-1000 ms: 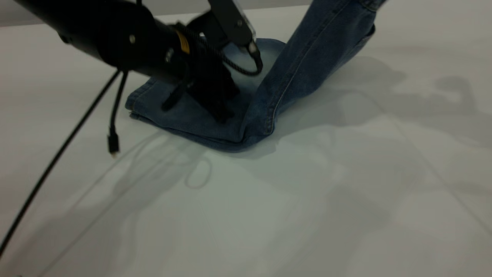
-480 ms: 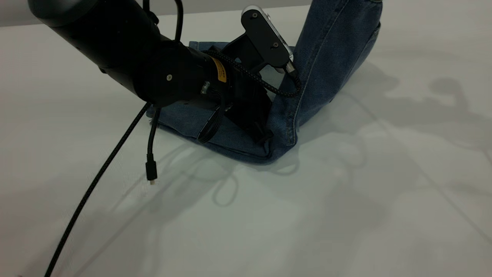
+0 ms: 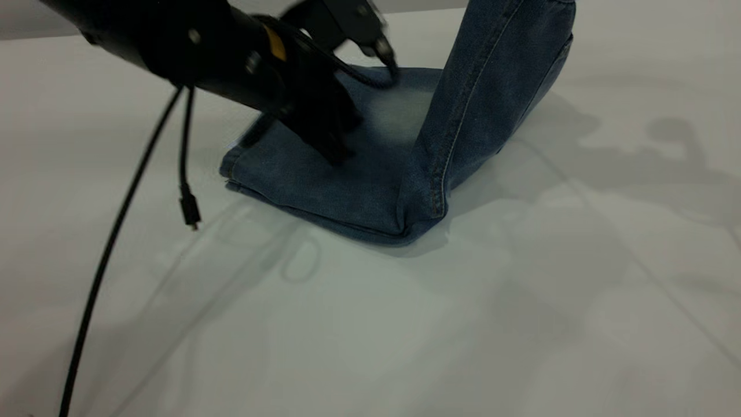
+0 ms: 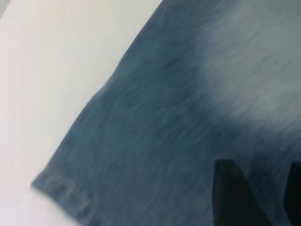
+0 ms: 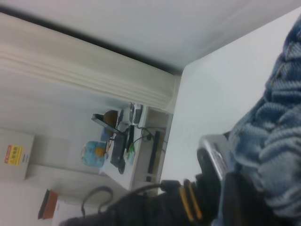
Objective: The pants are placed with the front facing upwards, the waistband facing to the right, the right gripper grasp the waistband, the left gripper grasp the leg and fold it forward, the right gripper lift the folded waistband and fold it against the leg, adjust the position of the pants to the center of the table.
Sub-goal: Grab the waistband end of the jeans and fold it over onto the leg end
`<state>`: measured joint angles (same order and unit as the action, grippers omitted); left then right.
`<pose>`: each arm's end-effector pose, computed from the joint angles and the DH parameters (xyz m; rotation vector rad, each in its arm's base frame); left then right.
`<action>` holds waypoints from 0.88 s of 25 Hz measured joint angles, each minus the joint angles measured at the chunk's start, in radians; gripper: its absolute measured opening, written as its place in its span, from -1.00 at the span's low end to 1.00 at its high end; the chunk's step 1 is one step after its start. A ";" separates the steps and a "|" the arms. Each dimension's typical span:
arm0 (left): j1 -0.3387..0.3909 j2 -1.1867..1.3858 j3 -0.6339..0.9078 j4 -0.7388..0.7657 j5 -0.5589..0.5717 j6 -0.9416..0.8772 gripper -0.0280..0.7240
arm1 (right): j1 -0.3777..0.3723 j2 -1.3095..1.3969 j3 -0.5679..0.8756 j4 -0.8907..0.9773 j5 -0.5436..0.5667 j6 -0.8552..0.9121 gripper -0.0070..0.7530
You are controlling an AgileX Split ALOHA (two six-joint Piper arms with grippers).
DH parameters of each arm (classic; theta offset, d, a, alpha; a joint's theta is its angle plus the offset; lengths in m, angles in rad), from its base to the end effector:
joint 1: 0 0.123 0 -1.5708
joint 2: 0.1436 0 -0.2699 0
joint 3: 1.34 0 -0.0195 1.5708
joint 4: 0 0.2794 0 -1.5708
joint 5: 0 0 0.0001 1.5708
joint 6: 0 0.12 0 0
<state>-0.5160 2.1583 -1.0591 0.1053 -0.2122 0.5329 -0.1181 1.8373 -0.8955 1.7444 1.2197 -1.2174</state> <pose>0.3712 -0.2136 0.0111 1.3006 1.9833 0.0313 0.3581 0.0693 0.1543 0.1212 2.0480 1.6063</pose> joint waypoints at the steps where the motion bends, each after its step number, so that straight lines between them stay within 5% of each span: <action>1: 0.017 0.001 0.000 0.000 0.022 0.001 -0.20 | 0.001 0.000 0.000 0.000 0.000 0.000 -0.78; 7: 0.103 0.026 0.000 0.000 0.058 0.001 -0.20 | 0.078 0.000 0.000 0.002 0.000 -0.016 -0.78; 16: 0.072 0.073 -0.001 -0.001 0.026 0.001 -0.20 | 0.229 0.000 -0.106 -0.001 -0.124 -0.015 -0.78; 22: 0.093 -0.010 0.001 0.001 0.028 0.001 -0.20 | 0.239 0.012 -0.121 0.004 -0.220 -0.014 -0.78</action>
<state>-0.4232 2.1483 -1.0582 0.1059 -0.1840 0.5338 0.1213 1.8496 -1.0165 1.7488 0.9993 -1.2318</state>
